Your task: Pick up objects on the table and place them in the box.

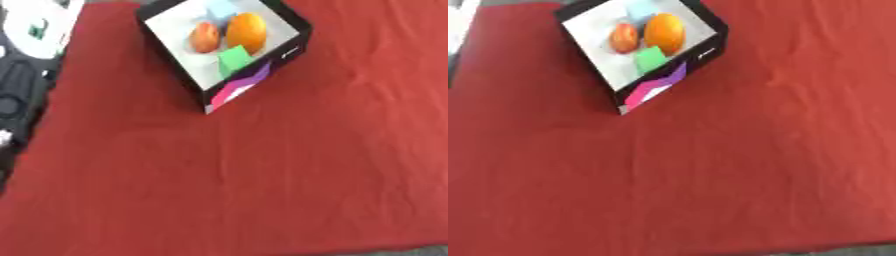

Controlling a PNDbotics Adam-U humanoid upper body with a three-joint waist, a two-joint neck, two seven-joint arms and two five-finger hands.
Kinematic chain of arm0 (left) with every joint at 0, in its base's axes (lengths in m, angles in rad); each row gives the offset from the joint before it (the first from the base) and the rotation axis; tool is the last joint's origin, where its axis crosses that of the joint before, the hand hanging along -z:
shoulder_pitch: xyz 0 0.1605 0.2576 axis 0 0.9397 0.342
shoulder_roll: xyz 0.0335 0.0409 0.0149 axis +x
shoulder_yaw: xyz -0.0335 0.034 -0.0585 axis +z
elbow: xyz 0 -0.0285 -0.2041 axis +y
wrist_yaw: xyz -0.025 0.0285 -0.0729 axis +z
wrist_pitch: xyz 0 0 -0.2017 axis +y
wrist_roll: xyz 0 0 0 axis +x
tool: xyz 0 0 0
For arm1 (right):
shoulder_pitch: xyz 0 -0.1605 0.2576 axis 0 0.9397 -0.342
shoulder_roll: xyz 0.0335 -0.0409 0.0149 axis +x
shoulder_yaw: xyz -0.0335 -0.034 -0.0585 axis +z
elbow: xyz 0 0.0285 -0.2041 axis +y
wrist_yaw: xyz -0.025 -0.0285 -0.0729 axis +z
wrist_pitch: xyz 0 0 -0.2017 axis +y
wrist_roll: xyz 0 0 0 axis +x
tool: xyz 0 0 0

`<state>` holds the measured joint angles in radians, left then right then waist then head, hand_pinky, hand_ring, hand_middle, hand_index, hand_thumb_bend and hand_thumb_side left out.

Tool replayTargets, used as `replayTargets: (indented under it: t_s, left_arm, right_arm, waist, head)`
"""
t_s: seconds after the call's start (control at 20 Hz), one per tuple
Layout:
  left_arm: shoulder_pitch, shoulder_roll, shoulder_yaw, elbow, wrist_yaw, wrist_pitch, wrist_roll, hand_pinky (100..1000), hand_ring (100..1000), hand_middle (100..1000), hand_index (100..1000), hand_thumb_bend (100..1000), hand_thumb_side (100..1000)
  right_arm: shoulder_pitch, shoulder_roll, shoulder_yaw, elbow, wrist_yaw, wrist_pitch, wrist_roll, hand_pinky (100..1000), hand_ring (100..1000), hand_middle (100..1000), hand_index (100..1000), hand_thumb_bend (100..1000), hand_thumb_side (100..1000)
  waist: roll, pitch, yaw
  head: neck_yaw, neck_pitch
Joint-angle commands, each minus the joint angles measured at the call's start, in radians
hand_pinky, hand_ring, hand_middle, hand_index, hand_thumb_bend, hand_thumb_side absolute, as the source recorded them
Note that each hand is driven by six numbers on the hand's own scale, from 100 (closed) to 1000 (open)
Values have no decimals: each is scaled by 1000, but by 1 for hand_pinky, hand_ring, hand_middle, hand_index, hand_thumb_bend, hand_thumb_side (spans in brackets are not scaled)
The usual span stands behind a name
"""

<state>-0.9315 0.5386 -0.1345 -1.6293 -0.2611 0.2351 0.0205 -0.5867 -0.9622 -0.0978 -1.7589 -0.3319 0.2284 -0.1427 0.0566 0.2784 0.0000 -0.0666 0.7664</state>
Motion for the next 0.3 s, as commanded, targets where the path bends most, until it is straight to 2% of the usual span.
replayTargets:
  t_s: [0.05,0.15,0.2,0.3]
  left_arm:
    - [97,106,75,-224,205,21,113,816,718,713,813,286,463]
    - [197,123,115,-321,305,12,199,817,720,713,815,272,473]
    - [254,119,137,-346,343,-5,242,821,724,714,821,208,501]
    - [357,102,171,-365,392,-50,320,823,725,715,827,178,528]
  right_arm:
    - [12,-37,-33,-27,-15,-11,-30,919,764,723,810,403,458]
    - [30,-31,-43,-40,-19,-19,-56,919,766,724,810,394,462]
    - [37,-23,-49,-47,-21,-25,-71,921,767,726,812,347,484]
    - [52,-3,-58,-64,-25,-36,-103,923,771,732,817,291,518]
  waist:
    - [-14,-41,12]
    - [-16,-41,22]
    - [-17,-40,29]
    - [-21,-37,38]
  head:
    - [-21,4]
    - [-27,4]
    - [-30,4]
    - [-38,4]
